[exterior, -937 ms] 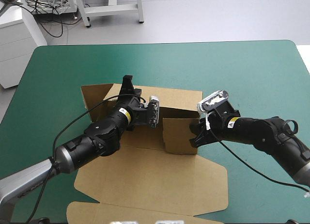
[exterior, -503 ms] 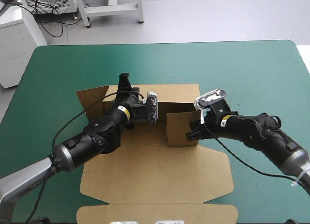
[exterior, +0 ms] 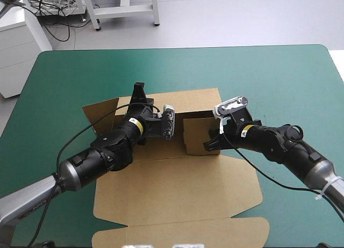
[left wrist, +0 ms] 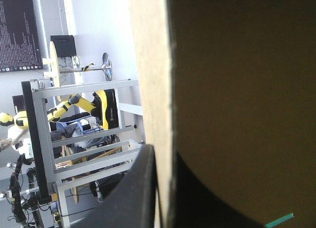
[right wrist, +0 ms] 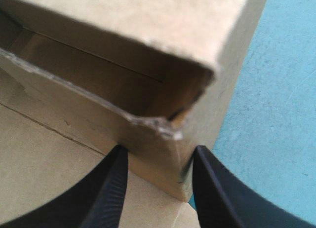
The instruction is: Fold the box
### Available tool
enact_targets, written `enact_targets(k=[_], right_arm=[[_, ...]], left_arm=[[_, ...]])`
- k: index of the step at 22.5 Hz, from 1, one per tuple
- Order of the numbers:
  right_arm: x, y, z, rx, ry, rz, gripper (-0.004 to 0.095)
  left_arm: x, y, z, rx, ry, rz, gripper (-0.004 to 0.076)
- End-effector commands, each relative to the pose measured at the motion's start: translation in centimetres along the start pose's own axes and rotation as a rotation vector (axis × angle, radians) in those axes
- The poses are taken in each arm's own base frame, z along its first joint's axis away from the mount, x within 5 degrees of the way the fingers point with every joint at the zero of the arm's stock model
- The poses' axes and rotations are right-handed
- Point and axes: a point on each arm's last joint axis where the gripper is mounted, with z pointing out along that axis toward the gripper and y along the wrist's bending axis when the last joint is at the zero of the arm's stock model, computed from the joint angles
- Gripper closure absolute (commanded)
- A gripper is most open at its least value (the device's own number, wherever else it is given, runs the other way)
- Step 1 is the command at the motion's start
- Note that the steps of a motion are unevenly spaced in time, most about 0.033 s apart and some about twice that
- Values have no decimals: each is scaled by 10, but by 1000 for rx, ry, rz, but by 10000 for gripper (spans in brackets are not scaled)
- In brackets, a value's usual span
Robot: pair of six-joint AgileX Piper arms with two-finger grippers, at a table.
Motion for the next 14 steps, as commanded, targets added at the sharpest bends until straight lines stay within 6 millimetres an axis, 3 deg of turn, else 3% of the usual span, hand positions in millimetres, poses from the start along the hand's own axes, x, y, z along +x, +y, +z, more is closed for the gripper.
enact_targets(k=[1, 11, 14], right_arm=[[-22, 5, -15, -4, -174, -27, 524], [-33, 4, -19, 32, -294, -121, 394], [-29, 3, -6, 27, -241, -111, 395]], left_arm=[[1, 3, -5, 3, 5, -24, 734], [2, -4, 0, 34, 34, -22, 734], [2, -4, 0, 34, 34, -22, 734]])
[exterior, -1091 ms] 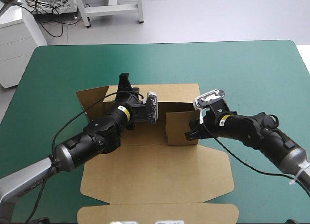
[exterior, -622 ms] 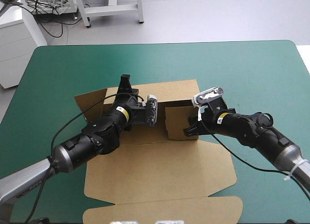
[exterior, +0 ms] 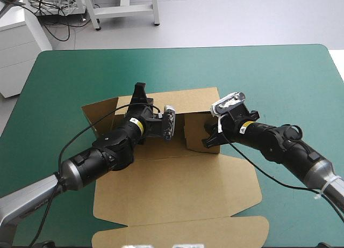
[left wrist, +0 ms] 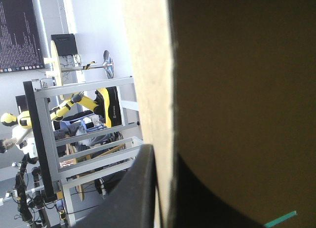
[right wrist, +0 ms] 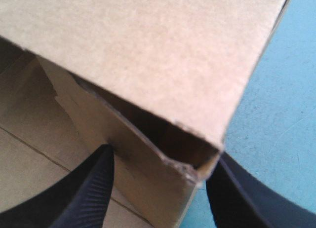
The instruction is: Fold the box
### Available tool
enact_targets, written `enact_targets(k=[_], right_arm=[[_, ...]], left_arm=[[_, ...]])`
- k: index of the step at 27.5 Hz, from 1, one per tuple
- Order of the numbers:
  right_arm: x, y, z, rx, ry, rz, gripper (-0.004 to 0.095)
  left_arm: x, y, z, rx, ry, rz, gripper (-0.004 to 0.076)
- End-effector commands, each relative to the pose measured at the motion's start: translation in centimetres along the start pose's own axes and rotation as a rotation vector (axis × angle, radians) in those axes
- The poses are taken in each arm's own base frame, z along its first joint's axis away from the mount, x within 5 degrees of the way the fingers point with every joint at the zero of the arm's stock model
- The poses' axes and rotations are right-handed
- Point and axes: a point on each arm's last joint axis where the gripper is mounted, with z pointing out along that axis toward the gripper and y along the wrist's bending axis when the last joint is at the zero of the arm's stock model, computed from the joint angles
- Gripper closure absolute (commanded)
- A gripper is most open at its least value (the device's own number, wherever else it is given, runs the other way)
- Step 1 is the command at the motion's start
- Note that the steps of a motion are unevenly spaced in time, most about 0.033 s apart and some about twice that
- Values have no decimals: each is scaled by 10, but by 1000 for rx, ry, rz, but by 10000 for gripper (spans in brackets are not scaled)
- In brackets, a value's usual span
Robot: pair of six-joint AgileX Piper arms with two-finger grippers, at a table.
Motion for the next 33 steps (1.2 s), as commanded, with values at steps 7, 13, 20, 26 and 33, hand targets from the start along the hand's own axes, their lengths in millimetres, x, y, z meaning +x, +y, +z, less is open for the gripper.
enact_targets(k=[7, 13, 20, 26, 33], right_arm=[[-11, -3, 21, 19, -69, 71, 521], [-11, -2, 21, 11, -68, 101, 920], [-12, -3, 21, 13, -82, 114, 921], [-15, -4, 22, 22, -120, 149, 921], [-18, -5, 21, 30, -147, 153, 921]], left_arm=[[1, -1, -4, 26, 8, -51, 734], [1, -1, -4, 25, 8, -50, 734], [0, -1, -5, 24, 3, -49, 734], [-7, 0, -21, 12, -13, -43, 694], [-17, -4, -47, 51, -45, -126, 379]])
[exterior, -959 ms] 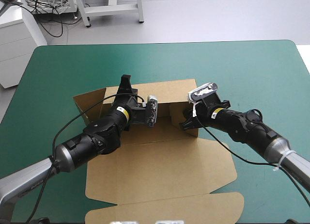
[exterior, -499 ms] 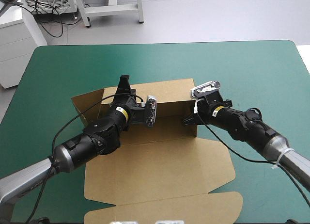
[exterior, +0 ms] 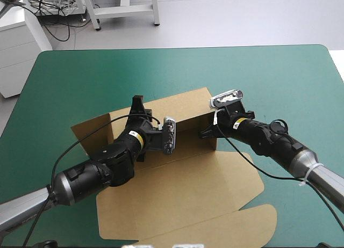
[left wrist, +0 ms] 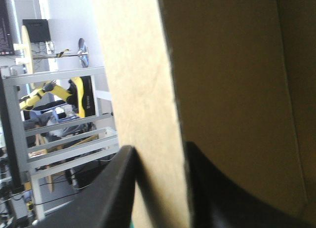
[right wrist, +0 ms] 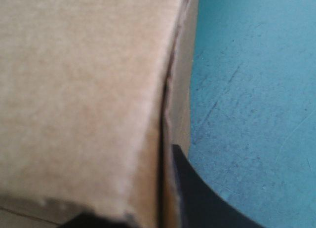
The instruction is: Fold the box
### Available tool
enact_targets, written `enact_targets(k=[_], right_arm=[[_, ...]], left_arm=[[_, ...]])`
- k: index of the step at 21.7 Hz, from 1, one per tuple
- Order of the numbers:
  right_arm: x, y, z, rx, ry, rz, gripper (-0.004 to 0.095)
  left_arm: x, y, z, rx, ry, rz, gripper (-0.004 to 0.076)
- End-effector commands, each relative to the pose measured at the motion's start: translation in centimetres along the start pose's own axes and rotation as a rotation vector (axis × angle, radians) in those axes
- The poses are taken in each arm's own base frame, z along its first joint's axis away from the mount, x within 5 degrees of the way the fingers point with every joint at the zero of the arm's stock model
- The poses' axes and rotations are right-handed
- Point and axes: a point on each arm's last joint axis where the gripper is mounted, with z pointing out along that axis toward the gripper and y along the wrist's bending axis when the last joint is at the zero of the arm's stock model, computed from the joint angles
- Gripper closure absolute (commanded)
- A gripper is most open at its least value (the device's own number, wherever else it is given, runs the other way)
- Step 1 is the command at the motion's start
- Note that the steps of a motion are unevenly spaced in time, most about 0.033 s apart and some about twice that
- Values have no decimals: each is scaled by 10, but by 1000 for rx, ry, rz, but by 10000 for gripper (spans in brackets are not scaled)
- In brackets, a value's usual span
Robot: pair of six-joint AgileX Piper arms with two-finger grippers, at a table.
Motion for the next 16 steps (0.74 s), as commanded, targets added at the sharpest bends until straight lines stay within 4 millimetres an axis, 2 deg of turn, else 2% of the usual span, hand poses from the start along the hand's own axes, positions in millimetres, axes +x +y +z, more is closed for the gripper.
enact_targets(k=[1, 4, 6, 9, 13, 16], right_arm=[[-22, 5, -13, -5, -142, 37, 920], [-23, 4, -13, -3, -149, 43, 920], [-24, 4, -13, -1, -158, 45, 920], [-25, -3, -13, 18, -167, 64, 920], [-21, -14, -12, 42, -124, 103, 920], [-20, -17, -13, 41, -92, 111, 920]], left_arm=[[-8, 4, -21, 6, -77, -67, 311], [-12, -1, -34, 25, -87, -70, 279], [-17, -3, -51, 24, -117, -66, 279], [-26, -9, -89, 20, -234, -87, 283], [-29, -12, -116, 12, -335, -69, 309], [-25, -4, -115, -61, -312, -77, 316]])
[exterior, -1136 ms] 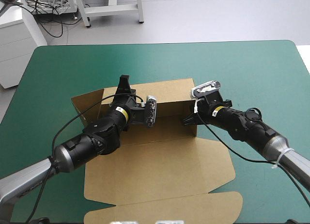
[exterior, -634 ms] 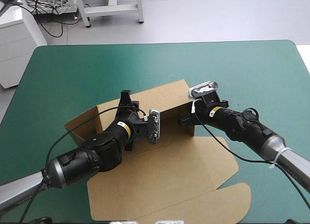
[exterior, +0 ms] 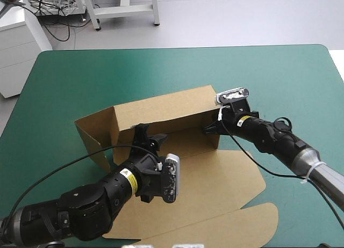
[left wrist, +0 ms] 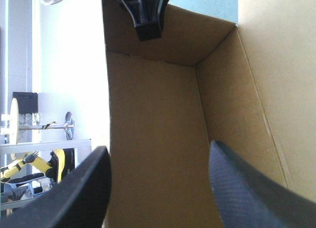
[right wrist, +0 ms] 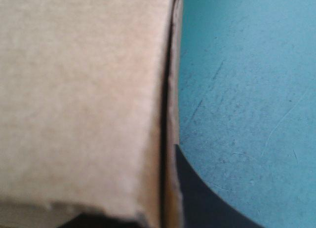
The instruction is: Fold the box
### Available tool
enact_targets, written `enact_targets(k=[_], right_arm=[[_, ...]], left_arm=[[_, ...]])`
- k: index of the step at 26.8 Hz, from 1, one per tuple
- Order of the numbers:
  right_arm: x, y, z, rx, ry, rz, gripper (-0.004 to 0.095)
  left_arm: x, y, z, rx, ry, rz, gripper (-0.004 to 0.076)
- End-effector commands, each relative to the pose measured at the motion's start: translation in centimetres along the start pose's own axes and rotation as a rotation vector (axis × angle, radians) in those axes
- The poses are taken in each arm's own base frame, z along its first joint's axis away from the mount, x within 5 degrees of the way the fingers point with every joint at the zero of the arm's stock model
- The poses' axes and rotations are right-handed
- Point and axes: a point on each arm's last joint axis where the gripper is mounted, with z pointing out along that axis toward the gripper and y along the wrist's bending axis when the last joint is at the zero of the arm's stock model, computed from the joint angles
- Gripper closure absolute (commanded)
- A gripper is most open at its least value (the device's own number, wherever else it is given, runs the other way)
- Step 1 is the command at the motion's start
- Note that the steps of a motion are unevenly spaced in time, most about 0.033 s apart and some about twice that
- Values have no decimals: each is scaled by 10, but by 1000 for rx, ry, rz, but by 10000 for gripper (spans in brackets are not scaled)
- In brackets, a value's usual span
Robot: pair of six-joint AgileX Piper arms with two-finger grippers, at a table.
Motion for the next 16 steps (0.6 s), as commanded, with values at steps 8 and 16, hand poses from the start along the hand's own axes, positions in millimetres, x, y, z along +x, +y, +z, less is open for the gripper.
enact_targets(k=[8, 16], right_arm=[[-51, 0, -32, -25, -25, 60, 920], [-79, -13, -60, 154, 107, 46, 921]], left_arm=[[32, 98, -22, -329, 56, -262, 316], [94, 150, -39, -394, 148, -604, 366]])
